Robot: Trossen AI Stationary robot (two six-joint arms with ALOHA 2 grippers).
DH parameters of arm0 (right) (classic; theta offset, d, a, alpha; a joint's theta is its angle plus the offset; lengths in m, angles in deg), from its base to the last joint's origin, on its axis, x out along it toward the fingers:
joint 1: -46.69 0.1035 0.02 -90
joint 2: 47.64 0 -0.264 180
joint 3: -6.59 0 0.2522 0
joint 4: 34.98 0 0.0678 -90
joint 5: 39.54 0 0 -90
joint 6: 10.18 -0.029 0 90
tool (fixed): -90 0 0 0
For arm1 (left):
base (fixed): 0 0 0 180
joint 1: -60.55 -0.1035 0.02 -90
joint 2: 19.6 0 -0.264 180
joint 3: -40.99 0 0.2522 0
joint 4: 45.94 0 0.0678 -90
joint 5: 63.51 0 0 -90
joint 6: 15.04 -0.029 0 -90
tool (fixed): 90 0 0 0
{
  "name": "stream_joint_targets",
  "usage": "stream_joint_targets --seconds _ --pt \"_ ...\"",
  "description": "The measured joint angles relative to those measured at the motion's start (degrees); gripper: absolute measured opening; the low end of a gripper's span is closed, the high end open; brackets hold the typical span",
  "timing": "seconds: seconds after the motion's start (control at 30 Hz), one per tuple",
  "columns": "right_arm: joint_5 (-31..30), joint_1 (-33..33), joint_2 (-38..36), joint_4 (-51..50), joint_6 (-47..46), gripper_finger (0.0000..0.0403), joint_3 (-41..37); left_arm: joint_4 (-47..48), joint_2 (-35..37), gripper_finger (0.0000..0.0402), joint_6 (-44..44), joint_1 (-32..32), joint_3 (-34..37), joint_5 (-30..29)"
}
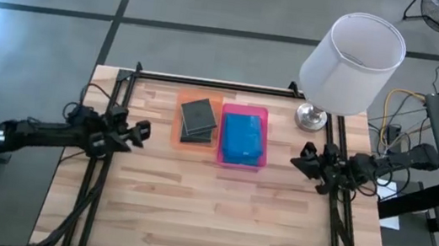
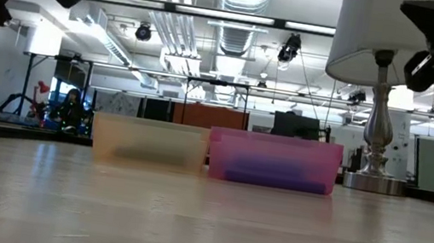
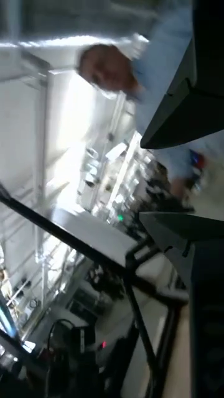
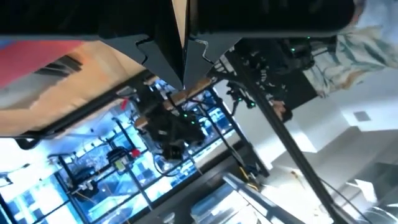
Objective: Pick & place jewel cases by type
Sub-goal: Return to Home Position
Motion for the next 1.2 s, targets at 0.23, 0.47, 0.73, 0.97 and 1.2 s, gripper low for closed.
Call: stream_joint_targets --seconds 0.23,0.47,0.73,0.97,1.2 --pt "0.0 0.0 0.4 -0.9 0.0 0.0009 0.0 1.5 0.1 0.0159 7.3 0.4 0.0 -0.6" --pt "-0.1 0.0 -0.9 -3.7 0.0 0.0009 0.0 12.0 10.2 0.0159 7.0 10.5 0.9 -4.7" --pt "-0.2 -1.7 -8.6 -29.1 0.0 0.0009 -0.1 15.9 20.4 0.0158 7.0 11.9 1.0 -4.8" --pt "0.0 -1.7 -12.1 -30.3 0.2 0.0009 -0.2 15.4 30.0 0.0158 6.8 13.8 1.1 -4.8" --pt "0.0 -1.7 -13.9 -30.6 0.1 0.0009 -0.4 14.3 29.9 0.0158 6.9 15.7 1.1 -3.9"
